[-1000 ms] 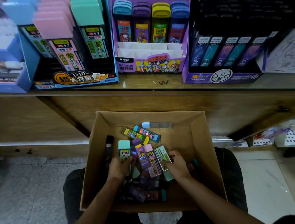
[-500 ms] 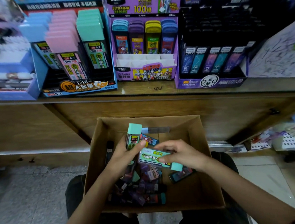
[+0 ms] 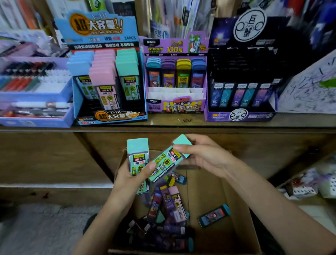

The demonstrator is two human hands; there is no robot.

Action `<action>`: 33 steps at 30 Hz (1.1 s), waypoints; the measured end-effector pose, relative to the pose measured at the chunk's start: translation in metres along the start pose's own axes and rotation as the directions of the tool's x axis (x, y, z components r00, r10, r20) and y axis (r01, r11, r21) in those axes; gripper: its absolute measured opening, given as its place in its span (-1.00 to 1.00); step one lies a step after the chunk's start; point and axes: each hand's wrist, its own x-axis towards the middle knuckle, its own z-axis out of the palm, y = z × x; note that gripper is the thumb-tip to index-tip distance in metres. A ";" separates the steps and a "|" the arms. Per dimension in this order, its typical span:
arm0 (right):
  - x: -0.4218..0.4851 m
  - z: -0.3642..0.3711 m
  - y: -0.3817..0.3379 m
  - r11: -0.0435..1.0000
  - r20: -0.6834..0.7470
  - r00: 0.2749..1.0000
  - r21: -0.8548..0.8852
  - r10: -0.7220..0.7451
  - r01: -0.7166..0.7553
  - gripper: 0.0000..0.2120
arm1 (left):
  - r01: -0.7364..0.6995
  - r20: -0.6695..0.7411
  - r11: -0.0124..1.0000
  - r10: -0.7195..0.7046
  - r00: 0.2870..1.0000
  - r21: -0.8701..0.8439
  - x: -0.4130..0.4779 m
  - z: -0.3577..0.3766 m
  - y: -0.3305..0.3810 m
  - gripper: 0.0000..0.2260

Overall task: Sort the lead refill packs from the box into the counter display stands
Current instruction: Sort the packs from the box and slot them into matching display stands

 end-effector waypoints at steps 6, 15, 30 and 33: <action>-0.005 0.033 -0.032 0.987 0.034 0.986 0.023 -0.161 0.160 -0.77 | -0.050 -0.063 0.999 0.048 0.997 -0.021 -0.005 -0.017 0.033 -0.58; 0.024 0.061 -0.138 0.701 -0.060 0.770 -0.465 -0.635 0.541 -0.91 | -0.192 -0.113 0.980 0.187 0.976 -0.042 0.004 -0.027 0.069 -0.77; 0.091 0.070 -0.157 0.218 0.219 0.739 -0.869 -0.637 0.445 -0.77 | -0.122 -0.128 0.992 0.125 0.984 0.026 -0.017 -0.047 0.078 -0.80; 0.093 0.074 -0.159 0.205 0.230 0.746 -0.874 -0.624 0.441 -0.78 | -0.119 -0.121 0.992 0.122 0.985 0.027 -0.018 -0.045 0.081 -0.76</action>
